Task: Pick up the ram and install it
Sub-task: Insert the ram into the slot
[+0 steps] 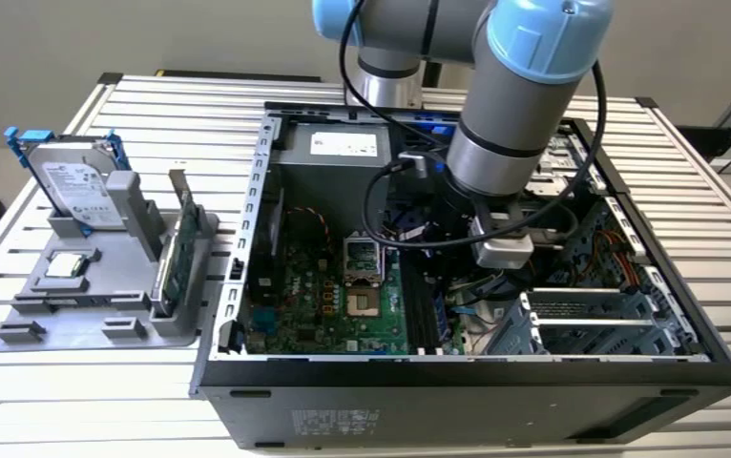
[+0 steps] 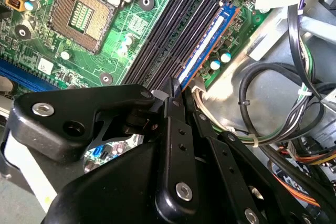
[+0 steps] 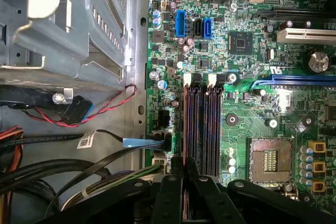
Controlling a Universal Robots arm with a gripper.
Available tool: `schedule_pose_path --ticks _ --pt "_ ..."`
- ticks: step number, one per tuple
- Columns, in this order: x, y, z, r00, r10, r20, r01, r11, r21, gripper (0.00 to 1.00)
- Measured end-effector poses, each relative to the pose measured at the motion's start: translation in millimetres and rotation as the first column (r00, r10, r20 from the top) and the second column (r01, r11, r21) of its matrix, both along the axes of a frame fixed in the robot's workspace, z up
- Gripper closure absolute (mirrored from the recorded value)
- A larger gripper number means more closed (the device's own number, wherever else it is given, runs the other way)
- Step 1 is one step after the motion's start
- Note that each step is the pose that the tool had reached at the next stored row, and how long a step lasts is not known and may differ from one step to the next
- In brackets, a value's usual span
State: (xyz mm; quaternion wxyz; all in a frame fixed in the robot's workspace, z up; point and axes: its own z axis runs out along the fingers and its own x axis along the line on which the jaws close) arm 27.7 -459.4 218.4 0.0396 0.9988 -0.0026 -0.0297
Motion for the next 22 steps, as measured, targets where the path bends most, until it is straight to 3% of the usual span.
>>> schedule_pose_path --ticks 22 --pt "-3.5 0.1 -4.6 1.0 0.0 -0.0001 0.0 1.0 0.0053 1.0"
